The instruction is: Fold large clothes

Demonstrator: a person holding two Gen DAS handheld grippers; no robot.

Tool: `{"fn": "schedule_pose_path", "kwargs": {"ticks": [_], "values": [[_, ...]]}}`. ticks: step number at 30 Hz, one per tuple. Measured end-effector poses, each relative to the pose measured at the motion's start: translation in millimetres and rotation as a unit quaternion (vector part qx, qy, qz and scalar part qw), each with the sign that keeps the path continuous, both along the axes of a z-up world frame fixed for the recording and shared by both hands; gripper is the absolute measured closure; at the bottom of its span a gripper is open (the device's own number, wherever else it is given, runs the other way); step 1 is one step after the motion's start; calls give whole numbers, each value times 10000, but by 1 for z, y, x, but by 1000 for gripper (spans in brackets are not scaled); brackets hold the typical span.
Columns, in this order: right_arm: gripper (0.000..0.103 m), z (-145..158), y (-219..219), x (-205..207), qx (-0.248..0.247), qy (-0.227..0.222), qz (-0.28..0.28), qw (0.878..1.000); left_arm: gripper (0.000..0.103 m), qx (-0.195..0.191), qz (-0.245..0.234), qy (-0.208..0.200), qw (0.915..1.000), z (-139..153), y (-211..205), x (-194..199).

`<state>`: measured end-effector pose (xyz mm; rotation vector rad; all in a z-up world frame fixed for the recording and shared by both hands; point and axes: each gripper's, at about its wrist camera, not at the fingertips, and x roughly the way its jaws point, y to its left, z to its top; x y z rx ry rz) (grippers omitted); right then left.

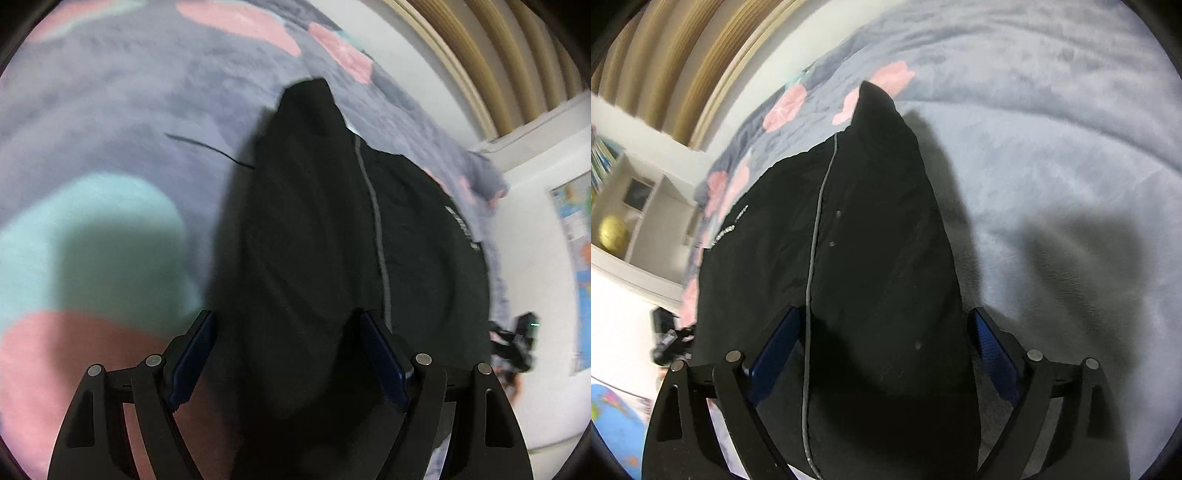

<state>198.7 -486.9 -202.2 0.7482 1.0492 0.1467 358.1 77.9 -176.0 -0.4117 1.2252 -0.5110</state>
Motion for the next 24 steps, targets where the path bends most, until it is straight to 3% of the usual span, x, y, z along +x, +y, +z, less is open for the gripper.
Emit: {"fn": "schedule_pose_path", "kwargs": {"ticks": [7, 12, 16, 17, 18, 19, 20, 22, 24], "values": [[0, -20, 10, 22, 521, 98, 445, 9976, 22, -391, -198, 337, 9985, -6, -10, 10], [0, -34, 23, 44, 676, 330, 656, 9950, 23, -619, -165, 662, 9957, -16, -17, 16], [17, -26, 36, 53, 429, 199, 728, 9962, 23, -604, -39, 755, 9953, -19, -24, 20], [21, -23, 38, 52, 390, 142, 741, 9964, 32, -491, -5, 656, 9966, -16, -27, 19], [34, -16, 40, 47, 333, 13, 770, 9965, 45, -317, 0, 480, 9983, -9, -31, 16], [43, -11, 40, 43, 271, -68, 779, 9966, 51, -175, -37, 270, 9995, -1, -34, 11], [46, -4, 41, 39, 184, -131, 782, 9967, 60, -96, -49, 116, 9999, 5, -36, 6], [57, 9, 44, 32, -9, -221, 780, 9967, 68, -43, -74, -212, 9997, 23, -39, -5], [62, 31, 53, 22, -325, -451, 790, 9953, 74, -166, -93, -594, 9981, 45, -40, -20]]}}
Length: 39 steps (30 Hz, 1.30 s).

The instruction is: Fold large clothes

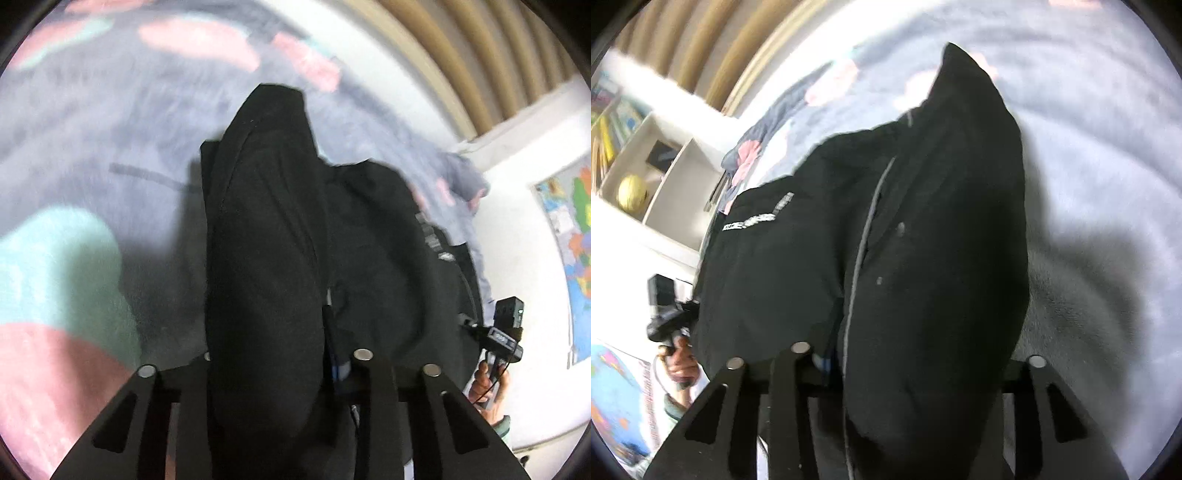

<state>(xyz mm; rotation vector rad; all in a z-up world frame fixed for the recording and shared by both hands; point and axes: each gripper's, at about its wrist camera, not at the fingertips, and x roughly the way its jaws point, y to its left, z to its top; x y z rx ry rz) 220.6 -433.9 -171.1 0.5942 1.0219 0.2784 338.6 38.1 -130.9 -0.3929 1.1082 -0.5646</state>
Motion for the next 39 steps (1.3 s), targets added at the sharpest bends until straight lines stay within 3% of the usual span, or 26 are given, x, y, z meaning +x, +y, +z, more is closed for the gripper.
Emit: {"fn": "schedule_pose_path", "kwargs": {"ticks": [3, 5, 12, 18, 23, 28, 30, 32, 34, 35, 37, 39], "values": [[66, 45, 26, -23, -557, -631, 133, 9964, 76, -202, -104, -670, 9975, 39, -2, -28], [66, 69, 41, -39, -746, -778, 202, 9940, 77, -160, -228, -1033, 9943, 67, -11, -50], [67, 139, 70, -118, -1064, -990, 319, 9889, 77, -186, -444, -1527, 9871, 135, 12, -129], [67, 170, 81, -167, -1373, -994, 459, 9845, 77, -260, -540, -1706, 9835, 155, 43, -200], [67, 148, 85, -179, -1401, -685, 519, 9864, 77, -261, -500, -1460, 9877, 124, 60, -237], [67, 96, 75, -171, -1244, -189, 132, 9920, 75, -105, -151, -837, 9963, 50, 81, -235], [66, 78, 59, -170, -1038, -14, -147, 9945, 65, -131, 136, -441, 9988, 19, 99, -228], [60, 60, 44, -176, -818, 158, -437, 9956, 60, -489, 495, 117, 9975, -15, 125, -221], [41, 43, 30, -187, -726, 309, -649, 9948, 50, -1160, 762, 603, 9885, -48, 155, -219], [36, 38, 27, -191, -755, 371, -737, 9937, 44, -1448, 842, 736, 9831, -57, 165, -221], [25, 36, 24, -200, -711, 395, -847, 9931, 42, -1776, 908, 834, 9763, -64, 180, -227], [25, 39, 15, -210, -675, 442, -1056, 9911, 41, -1737, 989, 753, 9769, -59, 188, -234]]}}
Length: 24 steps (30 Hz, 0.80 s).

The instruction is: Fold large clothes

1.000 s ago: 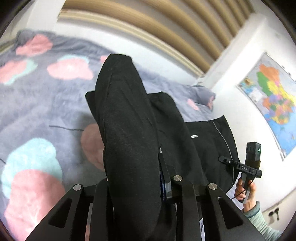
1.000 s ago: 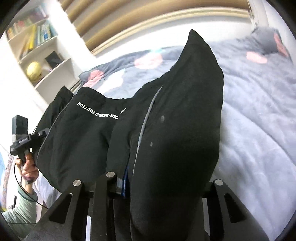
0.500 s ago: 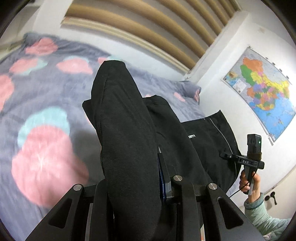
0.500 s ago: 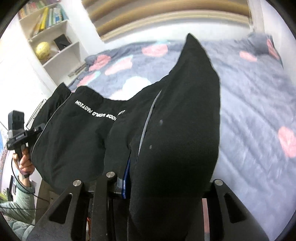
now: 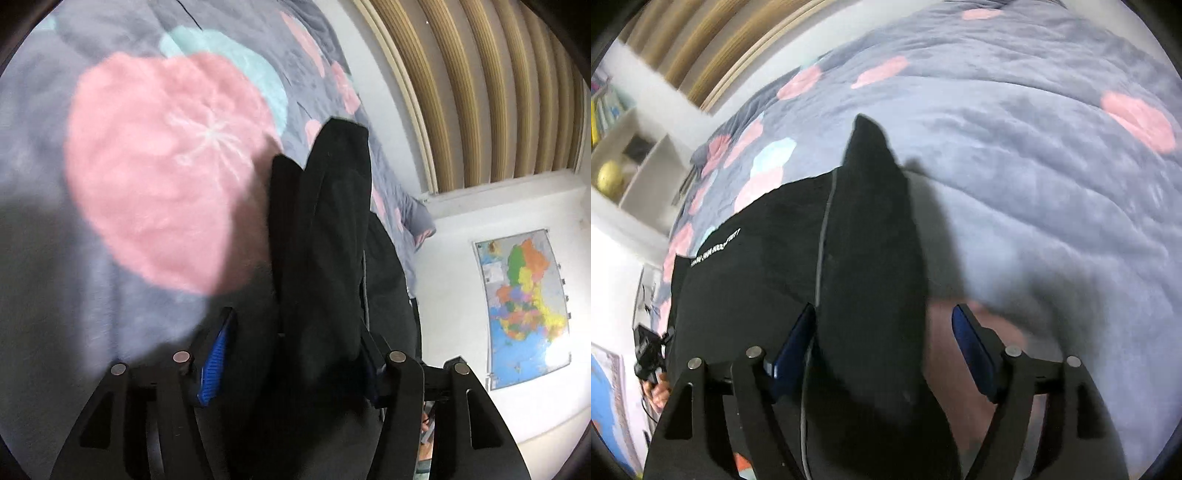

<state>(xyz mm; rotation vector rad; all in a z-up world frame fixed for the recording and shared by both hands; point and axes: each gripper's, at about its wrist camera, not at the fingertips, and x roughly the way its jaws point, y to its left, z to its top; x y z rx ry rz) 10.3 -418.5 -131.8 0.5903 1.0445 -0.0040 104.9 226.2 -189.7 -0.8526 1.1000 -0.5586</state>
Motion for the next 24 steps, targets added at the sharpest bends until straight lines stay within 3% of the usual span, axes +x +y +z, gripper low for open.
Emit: {"fn": "schedule_pose_path", "kwargs": {"ticks": [4, 6, 10, 13, 16, 18, 20, 21, 24], "values": [[24, 29, -8, -23, -382, -184, -216, 9989, 40, 568, 262, -685, 9957, 40, 18, -22], [24, 52, 5, -29, -549, -378, -112, 9977, 39, 1030, 294, -1069, 9885, 72, 17, -34], [23, 84, 63, -29, -977, -761, 482, 9911, 37, 2075, -24, -1690, 9635, 120, -23, -49], [24, 72, 111, -16, -1188, -596, 865, 9873, 37, 2688, -638, -2172, 9362, 141, -92, -63], [24, 41, 146, 1, -1482, -149, 993, 9839, 37, 3348, -911, -2248, 9105, 137, -147, -63], [23, 18, 161, 9, -1609, 149, 975, 9820, 37, 3874, -1112, -2007, 8929, 117, -181, -59], [23, 10, 170, 8, -1958, 214, 951, 9758, 37, 4004, -1223, -1650, 8930, 93, -199, -50], [23, 7, 173, 7, -2035, 229, 938, 9743, 37, 3928, -1245, -1419, 9000, 79, -201, -44], [23, 4, 171, 4, -1950, 213, 864, 9768, 35, 3775, -1049, -1276, 9112, 64, -194, -38]]}}
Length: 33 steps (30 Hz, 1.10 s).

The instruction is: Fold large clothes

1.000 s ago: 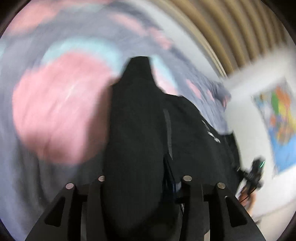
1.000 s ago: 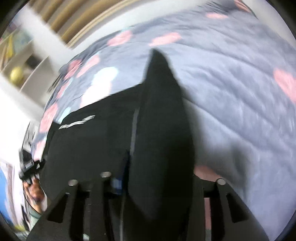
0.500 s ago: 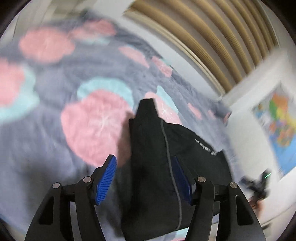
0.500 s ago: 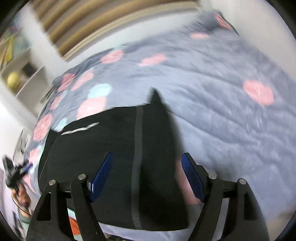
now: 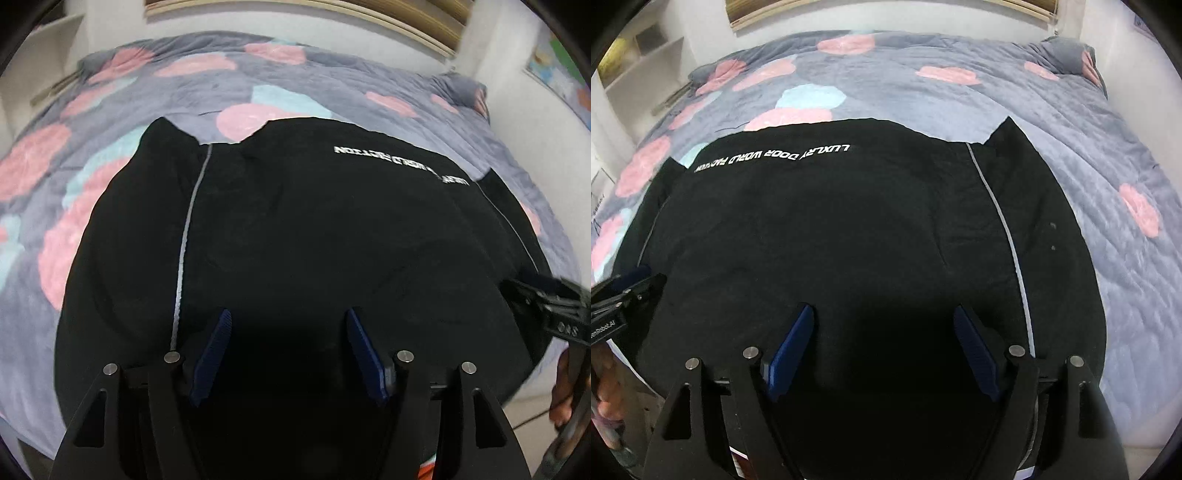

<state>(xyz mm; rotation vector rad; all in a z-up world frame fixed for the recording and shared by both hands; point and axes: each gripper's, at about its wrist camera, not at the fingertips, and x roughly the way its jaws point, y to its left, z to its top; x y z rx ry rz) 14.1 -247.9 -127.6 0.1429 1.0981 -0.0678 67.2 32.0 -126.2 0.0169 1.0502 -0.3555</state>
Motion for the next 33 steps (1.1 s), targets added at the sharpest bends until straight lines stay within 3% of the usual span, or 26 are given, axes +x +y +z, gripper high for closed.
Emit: {"fn": "schedule_pose_path", "kwargs": {"ticks": [3, 6, 8, 13, 17, 22, 28, 33], "values": [[23, 5, -2, -6, 53, -15, -145, 9999, 35, 28, 88, -153, 9998, 5, 1, -7], [21, 20, 1, -20, 108, -135, -412, 9990, 35, 484, 77, -573, 9972, 18, -11, -30], [17, 37, 7, -32, 153, -352, -486, 9981, 35, 748, -17, -920, 9929, 30, -22, -49], [10, 84, 26, -60, 18, -1031, -547, 9932, 35, 877, 35, -1444, 9856, 71, -29, -88], [9, 114, 31, -77, 49, -1292, -719, 9890, 25, 703, 82, -2021, 9768, 117, -29, -114], [9, 144, 43, -98, 39, -1640, -745, 9836, 24, 490, 385, -2392, 9690, 159, -21, -134], [7, 166, 53, -113, -240, -2115, -887, 9730, 24, 191, 700, -2463, 9665, 177, -18, -143], [6, 156, 52, -104, -430, -1955, -946, 9752, 24, 280, 808, -2533, 9636, 178, -27, -143]]}}
